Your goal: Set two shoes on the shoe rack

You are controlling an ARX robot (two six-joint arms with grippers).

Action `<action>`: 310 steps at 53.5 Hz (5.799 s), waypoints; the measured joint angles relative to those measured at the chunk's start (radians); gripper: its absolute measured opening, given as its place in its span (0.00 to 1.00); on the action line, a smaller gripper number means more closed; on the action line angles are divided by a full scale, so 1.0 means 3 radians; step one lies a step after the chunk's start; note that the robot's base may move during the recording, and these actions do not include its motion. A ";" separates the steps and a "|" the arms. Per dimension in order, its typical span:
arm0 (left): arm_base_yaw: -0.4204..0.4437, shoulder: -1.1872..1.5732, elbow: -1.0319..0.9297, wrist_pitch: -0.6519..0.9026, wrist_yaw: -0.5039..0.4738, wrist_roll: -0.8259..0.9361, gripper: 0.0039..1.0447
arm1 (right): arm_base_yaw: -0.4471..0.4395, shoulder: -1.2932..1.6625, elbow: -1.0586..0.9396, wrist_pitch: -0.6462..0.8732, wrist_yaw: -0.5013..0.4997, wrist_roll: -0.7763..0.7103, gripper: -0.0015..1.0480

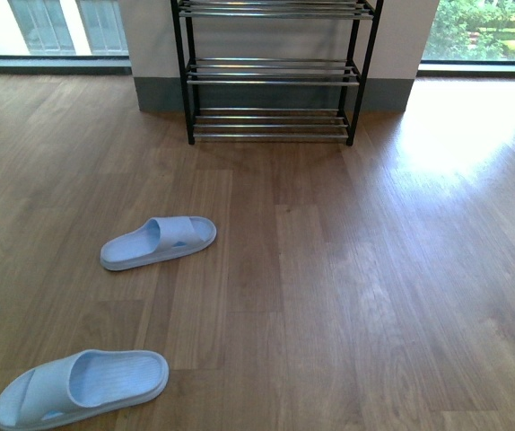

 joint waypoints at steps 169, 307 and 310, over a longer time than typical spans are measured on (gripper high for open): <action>0.0000 0.0001 0.0000 0.0000 -0.0005 0.0000 0.91 | -0.0001 0.0000 0.0000 0.0000 -0.0009 0.0003 0.91; -0.0352 0.9108 0.4407 0.0181 -0.0790 -0.3759 0.91 | 0.0000 0.0000 0.0000 -0.0001 -0.0006 0.0004 0.91; -0.0352 0.9143 0.4445 0.0182 -0.0791 -0.3732 0.91 | 0.0000 0.0000 0.0000 -0.0001 -0.0006 0.0004 0.91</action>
